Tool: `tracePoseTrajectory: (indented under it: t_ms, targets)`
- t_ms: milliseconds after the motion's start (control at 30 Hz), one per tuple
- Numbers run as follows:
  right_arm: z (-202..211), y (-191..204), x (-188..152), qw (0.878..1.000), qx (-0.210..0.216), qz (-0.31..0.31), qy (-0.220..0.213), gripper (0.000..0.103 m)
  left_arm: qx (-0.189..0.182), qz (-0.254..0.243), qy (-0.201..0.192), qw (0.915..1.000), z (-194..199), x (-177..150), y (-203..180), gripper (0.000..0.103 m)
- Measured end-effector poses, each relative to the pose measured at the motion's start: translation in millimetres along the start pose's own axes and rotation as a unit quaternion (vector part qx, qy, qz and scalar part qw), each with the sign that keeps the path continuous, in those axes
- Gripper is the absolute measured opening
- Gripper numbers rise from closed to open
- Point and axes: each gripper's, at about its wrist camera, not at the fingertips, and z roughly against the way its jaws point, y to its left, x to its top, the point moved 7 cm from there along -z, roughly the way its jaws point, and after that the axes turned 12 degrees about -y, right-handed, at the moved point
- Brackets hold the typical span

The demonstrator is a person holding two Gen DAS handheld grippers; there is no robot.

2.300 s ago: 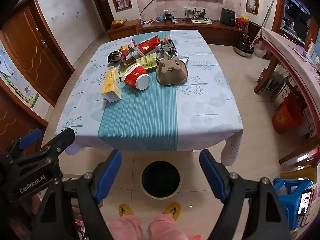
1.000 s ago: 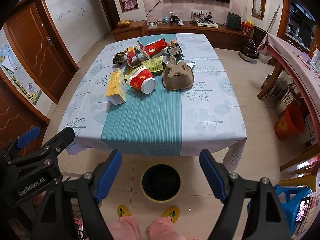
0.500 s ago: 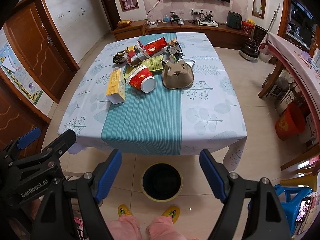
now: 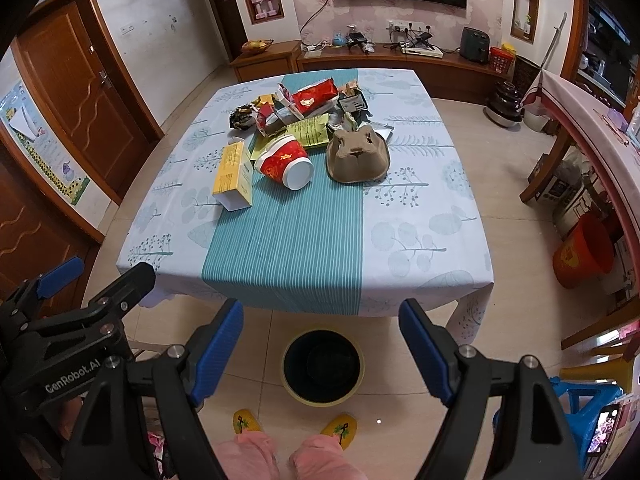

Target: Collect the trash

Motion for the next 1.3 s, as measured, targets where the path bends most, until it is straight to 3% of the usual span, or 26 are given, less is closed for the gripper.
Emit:
tracePoseTrajectory:
  t_ms: [367,800,1033,1300]
  targets:
    - [-3.8,-1.4,10.8,1.0,0.017,-0.004,-0.005,0.08,0.022,-0.01,0.001,0.9997,-1.1,10.3,-3.0,0.102]
    - [-40.6,40.9,46.7,0.998,0.061,0.007,0.003,0.08,0.055,0.007,0.004,0.9984,-21.4,41.6,50.2,0.102]
    - [-76.8,49.3,75.2,0.999,0.049,-0.017,0.011,0.08,0.019,-0.005,0.035,0.9992,-82.3,75.1,61.5,0.102]
    - [-142.7,43.0,106.8,0.997,0.014,-0.071,0.029,0.078,-0.065,0.009,0.137,0.9884,-191.5,93.1,58.5,0.102]
